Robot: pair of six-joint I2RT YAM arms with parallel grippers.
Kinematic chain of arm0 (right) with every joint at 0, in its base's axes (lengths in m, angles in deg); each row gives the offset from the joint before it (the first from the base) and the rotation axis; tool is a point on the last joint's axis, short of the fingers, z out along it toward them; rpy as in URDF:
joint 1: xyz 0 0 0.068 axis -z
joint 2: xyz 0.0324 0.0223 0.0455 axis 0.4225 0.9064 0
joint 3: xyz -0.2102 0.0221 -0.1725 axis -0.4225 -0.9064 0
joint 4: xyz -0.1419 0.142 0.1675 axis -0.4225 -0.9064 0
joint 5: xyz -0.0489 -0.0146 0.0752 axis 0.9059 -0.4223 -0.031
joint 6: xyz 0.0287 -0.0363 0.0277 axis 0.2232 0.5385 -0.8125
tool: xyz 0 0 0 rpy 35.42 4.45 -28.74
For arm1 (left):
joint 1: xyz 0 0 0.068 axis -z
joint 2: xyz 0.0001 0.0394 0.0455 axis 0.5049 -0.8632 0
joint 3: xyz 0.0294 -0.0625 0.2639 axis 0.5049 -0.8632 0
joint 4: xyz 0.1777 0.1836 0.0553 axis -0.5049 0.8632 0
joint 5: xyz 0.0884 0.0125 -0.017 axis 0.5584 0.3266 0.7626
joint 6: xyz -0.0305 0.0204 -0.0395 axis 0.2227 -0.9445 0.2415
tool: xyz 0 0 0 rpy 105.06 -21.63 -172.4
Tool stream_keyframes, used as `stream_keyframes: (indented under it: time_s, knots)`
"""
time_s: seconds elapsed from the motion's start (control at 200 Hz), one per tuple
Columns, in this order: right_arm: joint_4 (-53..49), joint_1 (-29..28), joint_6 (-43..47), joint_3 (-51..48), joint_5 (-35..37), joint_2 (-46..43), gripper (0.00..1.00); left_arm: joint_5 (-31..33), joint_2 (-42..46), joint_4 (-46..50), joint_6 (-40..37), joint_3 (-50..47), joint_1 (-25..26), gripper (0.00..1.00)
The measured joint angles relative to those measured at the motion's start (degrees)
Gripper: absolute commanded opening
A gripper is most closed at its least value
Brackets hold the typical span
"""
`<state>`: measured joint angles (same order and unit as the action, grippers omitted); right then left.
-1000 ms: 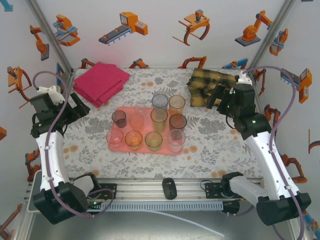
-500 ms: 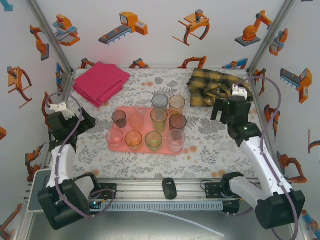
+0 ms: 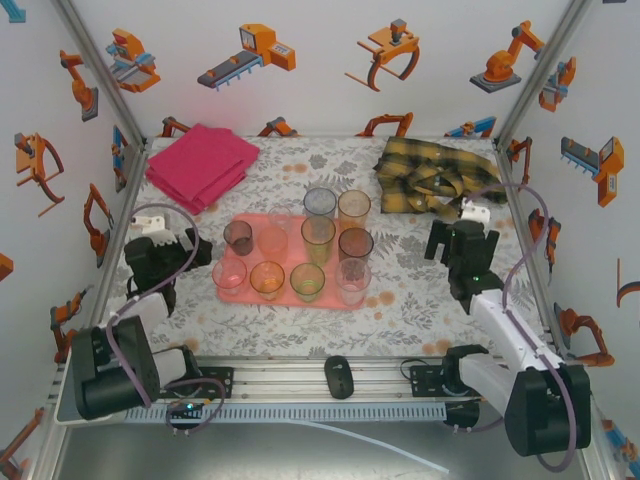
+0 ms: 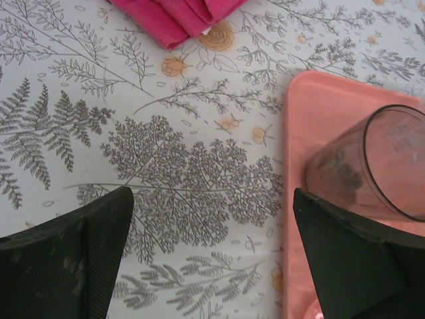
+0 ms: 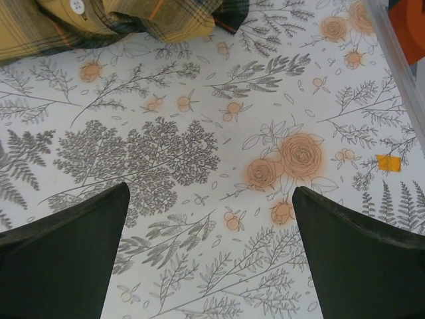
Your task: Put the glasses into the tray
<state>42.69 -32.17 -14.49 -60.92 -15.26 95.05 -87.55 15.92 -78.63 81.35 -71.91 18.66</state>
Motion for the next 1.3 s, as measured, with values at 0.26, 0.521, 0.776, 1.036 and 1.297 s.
stream_keyframes:
  time_s: [0.26, 0.521, 0.776, 1.036, 1.297]
  knots:
    - [12.85, 0.42, 2.25, -10.38, 2.03, 0.26, 0.99, 1.55, -6.95, -15.1, 1.64, -2.27, 0.02, 0.97]
    - [20.65, 0.63, 2.51, -10.95, 2.05, 2.51, 0.99, 2.29, -13.2, -25.07, 2.4, -3.87, 0.81, 0.97]
    - [22.77, 0.72, 3.1, -13.14, 1.77, 0.07, 0.99, 2.29, -14.49, -29.49, 2.38, -4.17, 0.92, 0.97]
    - [28.46, 3.96, 3.76, -12.74, -0.11, 7.96, 0.99, 3.78, -18.53, -34.82, 2.14, -5.25, 2.67, 0.97]
    - [34.71, 4.83, 4.04, -7.69, -3.87, 20.79, 0.99, 6.64, -18.18, -32.28, 1.88, -4.42, 3.82, 0.97]
